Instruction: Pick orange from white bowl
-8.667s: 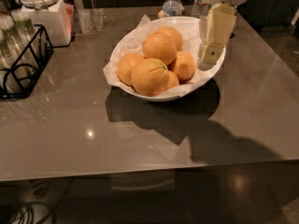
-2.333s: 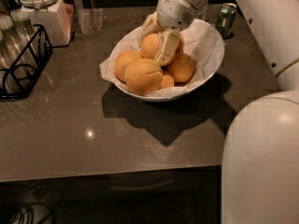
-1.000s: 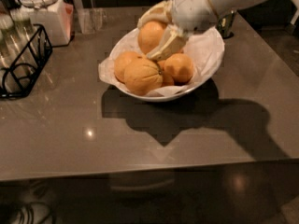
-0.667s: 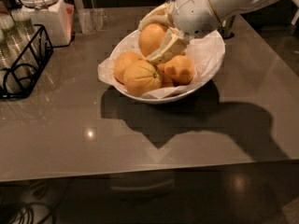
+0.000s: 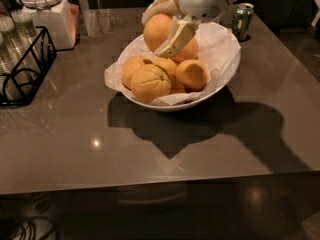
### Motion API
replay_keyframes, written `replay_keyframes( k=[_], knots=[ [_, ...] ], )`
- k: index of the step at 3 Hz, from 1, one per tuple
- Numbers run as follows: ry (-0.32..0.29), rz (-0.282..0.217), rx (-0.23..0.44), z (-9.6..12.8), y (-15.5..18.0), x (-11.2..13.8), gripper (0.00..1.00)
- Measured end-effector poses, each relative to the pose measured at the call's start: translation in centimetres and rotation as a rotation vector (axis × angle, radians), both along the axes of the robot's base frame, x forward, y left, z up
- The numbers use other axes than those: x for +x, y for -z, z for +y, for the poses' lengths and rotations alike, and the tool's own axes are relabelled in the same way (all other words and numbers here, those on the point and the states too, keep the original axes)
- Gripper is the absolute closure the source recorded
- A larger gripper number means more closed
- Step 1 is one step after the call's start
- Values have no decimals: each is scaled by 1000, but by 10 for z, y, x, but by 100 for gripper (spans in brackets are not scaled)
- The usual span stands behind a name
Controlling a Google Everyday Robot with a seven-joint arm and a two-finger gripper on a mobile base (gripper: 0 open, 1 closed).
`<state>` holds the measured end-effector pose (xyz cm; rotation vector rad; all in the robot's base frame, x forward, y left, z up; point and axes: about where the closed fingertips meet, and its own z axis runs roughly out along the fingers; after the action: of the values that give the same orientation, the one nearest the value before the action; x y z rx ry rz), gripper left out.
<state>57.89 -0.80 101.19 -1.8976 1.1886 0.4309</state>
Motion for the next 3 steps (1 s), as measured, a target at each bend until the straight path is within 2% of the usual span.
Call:
replay_keyframes(
  k=[1,2,3],
  knots=[
    [0,-86,13,1,-47,17,100],
    [-17,-112,69,-3,-77,3,100],
    [-51,-107,208,-2,-86,-30,100]
  ],
)
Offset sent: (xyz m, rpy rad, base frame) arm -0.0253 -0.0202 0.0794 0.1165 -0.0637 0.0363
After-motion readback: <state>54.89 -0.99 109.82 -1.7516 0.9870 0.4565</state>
